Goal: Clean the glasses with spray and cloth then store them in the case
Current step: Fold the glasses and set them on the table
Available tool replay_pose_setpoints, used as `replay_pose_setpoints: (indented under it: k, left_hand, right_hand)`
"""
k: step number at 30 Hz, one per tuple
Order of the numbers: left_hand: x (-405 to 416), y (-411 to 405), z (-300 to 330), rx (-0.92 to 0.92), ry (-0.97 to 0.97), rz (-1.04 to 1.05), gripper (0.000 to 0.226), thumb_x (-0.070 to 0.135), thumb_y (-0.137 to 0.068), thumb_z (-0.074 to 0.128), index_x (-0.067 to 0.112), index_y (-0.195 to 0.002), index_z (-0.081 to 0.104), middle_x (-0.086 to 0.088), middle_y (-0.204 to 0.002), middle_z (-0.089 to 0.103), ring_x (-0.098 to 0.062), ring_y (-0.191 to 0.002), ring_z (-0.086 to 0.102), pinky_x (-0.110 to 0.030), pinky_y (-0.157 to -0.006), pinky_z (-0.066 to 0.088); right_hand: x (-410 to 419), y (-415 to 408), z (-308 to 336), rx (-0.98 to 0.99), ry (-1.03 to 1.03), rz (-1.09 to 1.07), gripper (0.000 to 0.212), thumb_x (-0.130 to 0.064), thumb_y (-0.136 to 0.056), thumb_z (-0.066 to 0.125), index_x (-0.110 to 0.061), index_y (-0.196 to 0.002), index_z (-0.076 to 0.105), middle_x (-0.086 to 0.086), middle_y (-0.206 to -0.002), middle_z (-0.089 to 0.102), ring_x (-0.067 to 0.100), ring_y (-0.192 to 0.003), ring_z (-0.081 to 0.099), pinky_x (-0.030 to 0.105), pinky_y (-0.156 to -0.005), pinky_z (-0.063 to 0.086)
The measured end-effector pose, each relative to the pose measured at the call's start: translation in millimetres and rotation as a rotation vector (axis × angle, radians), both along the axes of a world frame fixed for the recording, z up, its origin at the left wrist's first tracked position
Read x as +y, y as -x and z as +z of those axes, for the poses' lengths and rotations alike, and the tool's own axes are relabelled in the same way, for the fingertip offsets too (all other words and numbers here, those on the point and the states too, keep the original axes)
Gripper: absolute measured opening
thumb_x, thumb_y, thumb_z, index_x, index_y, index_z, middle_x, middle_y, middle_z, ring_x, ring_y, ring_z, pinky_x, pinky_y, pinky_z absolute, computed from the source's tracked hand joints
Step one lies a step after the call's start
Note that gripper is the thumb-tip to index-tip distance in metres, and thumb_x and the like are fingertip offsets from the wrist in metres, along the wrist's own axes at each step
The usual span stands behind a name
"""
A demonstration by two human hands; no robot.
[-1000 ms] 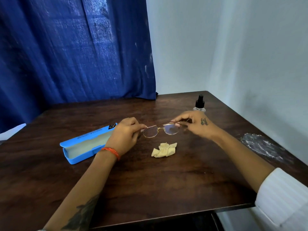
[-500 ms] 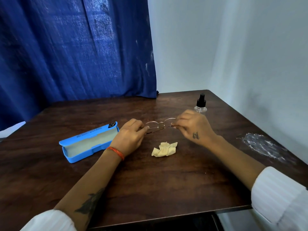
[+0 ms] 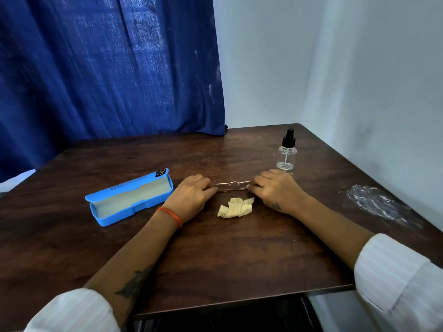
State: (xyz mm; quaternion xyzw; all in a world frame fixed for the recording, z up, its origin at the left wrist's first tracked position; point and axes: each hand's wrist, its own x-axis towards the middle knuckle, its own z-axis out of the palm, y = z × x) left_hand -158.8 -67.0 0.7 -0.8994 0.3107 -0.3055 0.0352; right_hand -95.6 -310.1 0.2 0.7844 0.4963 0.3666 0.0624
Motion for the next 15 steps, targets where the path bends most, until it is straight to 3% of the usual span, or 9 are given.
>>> replay_pose_setpoints:
  k: [3, 5, 7, 10, 12, 15]
  left_hand:
    - [1, 2, -1, 0.043, -0.003, -0.001, 0.036, -0.005, -0.058, 0.08, 0.004, -0.092, 0.071, -0.013, -0.076, 0.067, -0.026, -0.066, 0.063, -0.032, -0.059, 0.055]
    - [0, 5, 0, 0.05, 0.017, -0.003, 0.036, -0.006, -0.059, 0.079, 0.003, -0.092, 0.071, -0.013, -0.077, 0.067, -0.026, -0.067, 0.064, -0.032, -0.06, 0.056]
    - [0, 8, 0, 0.038, 0.067, -0.008, 0.033, -0.007, -0.062, 0.077, 0.003, -0.093, 0.071, -0.014, -0.08, 0.068, -0.026, -0.069, 0.065, -0.031, -0.061, 0.056]
    - [-4, 16, -3, 0.022, 0.209, 0.006, 0.022, -0.001, -0.071, 0.072, 0.005, -0.093, 0.071, -0.012, -0.083, 0.069, -0.025, -0.072, 0.064, -0.03, -0.063, 0.053]
    - [-11, 23, -4, 0.041, 0.372, 0.013, 0.014, 0.012, -0.08, 0.066, 0.01, -0.092, 0.072, -0.007, -0.083, 0.069, -0.02, -0.075, 0.063, -0.028, -0.066, 0.052]
    - [-23, 33, 1, 0.213, 0.658, 0.051, 0.017, 0.022, -0.083, 0.064, 0.015, -0.097, 0.072, -0.001, -0.088, 0.07, -0.007, -0.08, 0.061, -0.017, -0.073, 0.05]
  right_hand:
    - [0, 6, 4, 0.039, 0.005, -0.035, 0.028, -0.012, -0.078, 0.047, -0.014, -0.071, 0.073, 0.003, -0.064, 0.064, 0.021, -0.055, 0.06, 0.026, -0.05, 0.046]
    - [1, 12, 5, 0.141, -0.058, -0.052, 0.017, -0.01, -0.073, 0.057, -0.014, -0.07, 0.074, 0.003, -0.064, 0.065, 0.023, -0.054, 0.062, 0.025, -0.047, 0.047]
    - [5, 21, 7, 0.325, -0.235, -0.101, 0.011, -0.011, -0.075, 0.065, -0.016, -0.075, 0.075, 0.002, -0.068, 0.069, 0.022, -0.058, 0.065, 0.021, -0.05, 0.046]
    - [16, 34, 17, 0.757, -0.487, -0.273, 0.017, -0.034, -0.082, 0.066, -0.021, -0.088, 0.075, -0.002, -0.077, 0.072, 0.013, -0.067, 0.064, 0.02, -0.056, 0.041]
    - [22, 36, 22, 0.997, -0.458, -0.346, 0.023, -0.042, -0.079, 0.068, -0.021, -0.088, 0.074, -0.003, -0.076, 0.07, 0.011, -0.071, 0.063, 0.022, -0.061, 0.045]
    - [31, 37, 29, 1.211, -0.394, -0.383, 0.02, -0.025, -0.073, 0.077, -0.016, -0.09, 0.072, -0.005, -0.073, 0.066, 0.012, -0.077, 0.063, 0.024, -0.071, 0.048]
